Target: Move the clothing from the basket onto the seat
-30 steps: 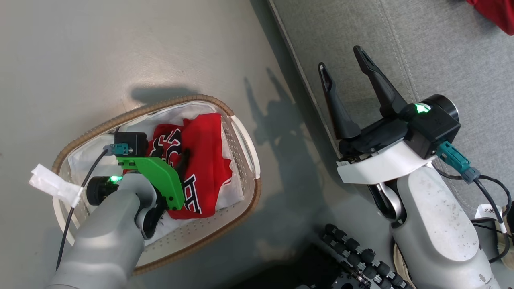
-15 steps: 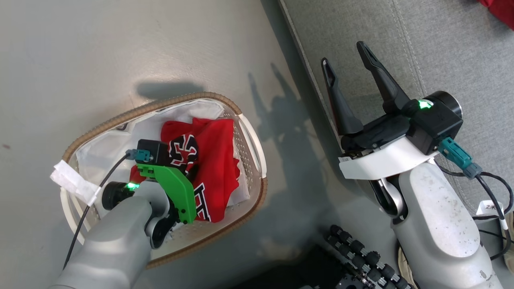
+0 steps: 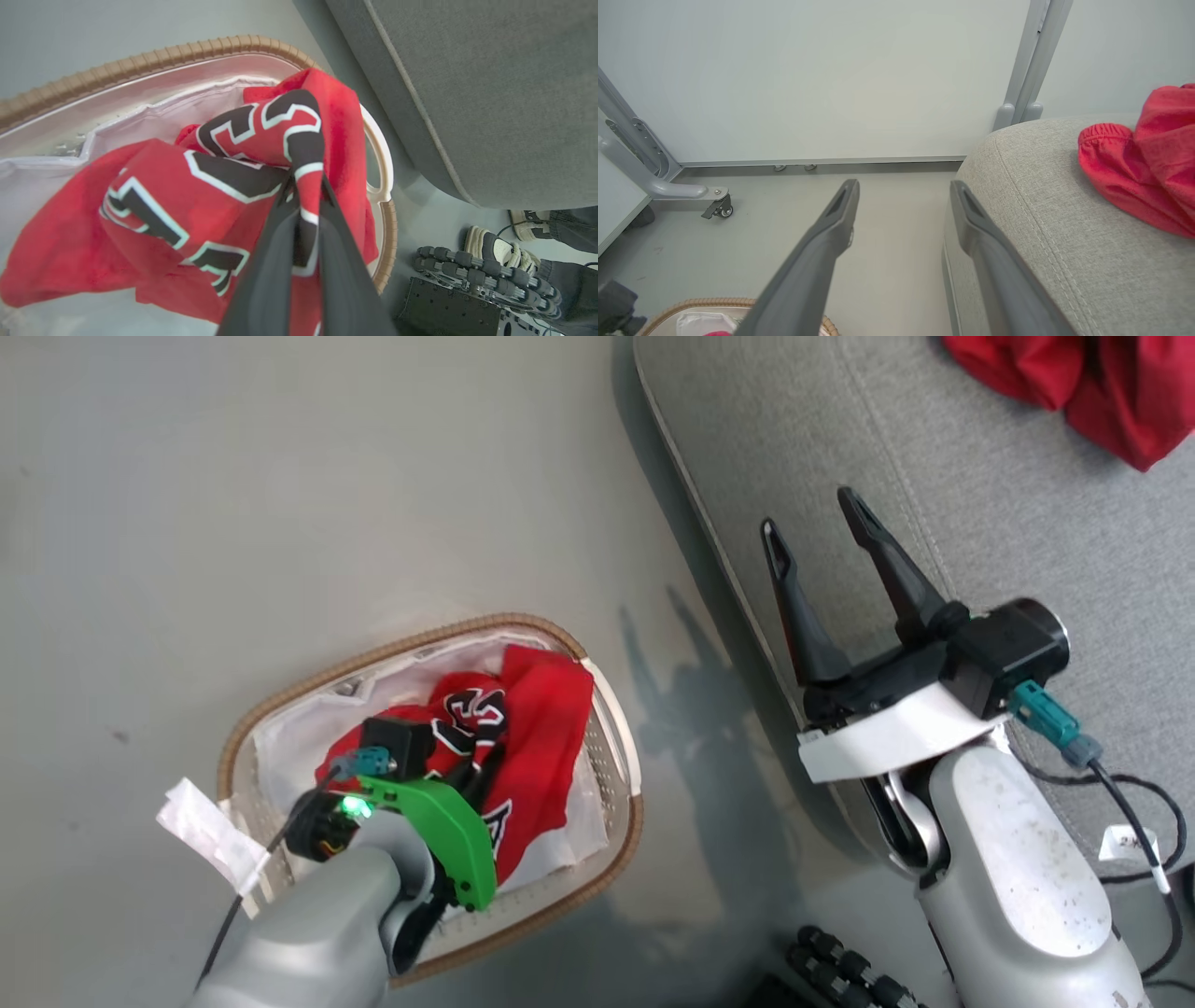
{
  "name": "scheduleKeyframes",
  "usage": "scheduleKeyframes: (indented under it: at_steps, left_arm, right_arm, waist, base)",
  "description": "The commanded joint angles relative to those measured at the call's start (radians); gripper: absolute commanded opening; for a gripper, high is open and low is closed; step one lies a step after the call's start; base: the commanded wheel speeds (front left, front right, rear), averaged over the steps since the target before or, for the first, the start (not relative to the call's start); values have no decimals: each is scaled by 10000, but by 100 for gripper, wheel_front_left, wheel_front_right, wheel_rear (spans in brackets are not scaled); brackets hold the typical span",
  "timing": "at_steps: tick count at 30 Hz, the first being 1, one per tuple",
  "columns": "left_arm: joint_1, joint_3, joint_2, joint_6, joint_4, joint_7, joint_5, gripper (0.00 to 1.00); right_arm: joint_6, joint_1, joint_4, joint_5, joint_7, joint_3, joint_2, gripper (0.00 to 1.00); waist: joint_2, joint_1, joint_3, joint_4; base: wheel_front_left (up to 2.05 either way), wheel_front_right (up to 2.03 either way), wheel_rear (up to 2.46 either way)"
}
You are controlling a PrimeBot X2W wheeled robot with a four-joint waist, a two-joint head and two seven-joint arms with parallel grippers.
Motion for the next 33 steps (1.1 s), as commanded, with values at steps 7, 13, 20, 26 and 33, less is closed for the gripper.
scheduleKeyframes:
  at_steps: [7,13,20,26,33]
  left_arm:
    - [564,382,-214,-31,-424,-298,197,0]
    - [1382,2281,-394,-31,-1246,-286,1275,0]
    - [2487,3965,-583,-31,-2347,-286,2734,0]
    - [3060,5000,-720,-31,-3378,-287,3713,0]
    - [3440,5876,-797,-31,-4568,-288,4493,0]
  right_arm:
    - [-14,761,540,-152,-3,-152,-41,100]
    - [-12,1253,868,-318,-3,-284,-41,100]
    - [-14,1761,1247,-349,-3,-91,-41,100]
    - [-14,2177,1426,-280,-3,-2,-40,100]
    - [-14,2607,1568,-169,-3,152,-38,100]
  waist:
    - [0,0,-2350,1168]
    - [0,0,-3250,1798]
    - [0,0,-4254,2179]
    - [0,0,-4834,2343]
    - [0,0,-5318,2396]
  base:
    - [0,0,0]
    - [0,0,0]
    - [0,0,0]
    - [0,0,0]
    - [0,0,0]
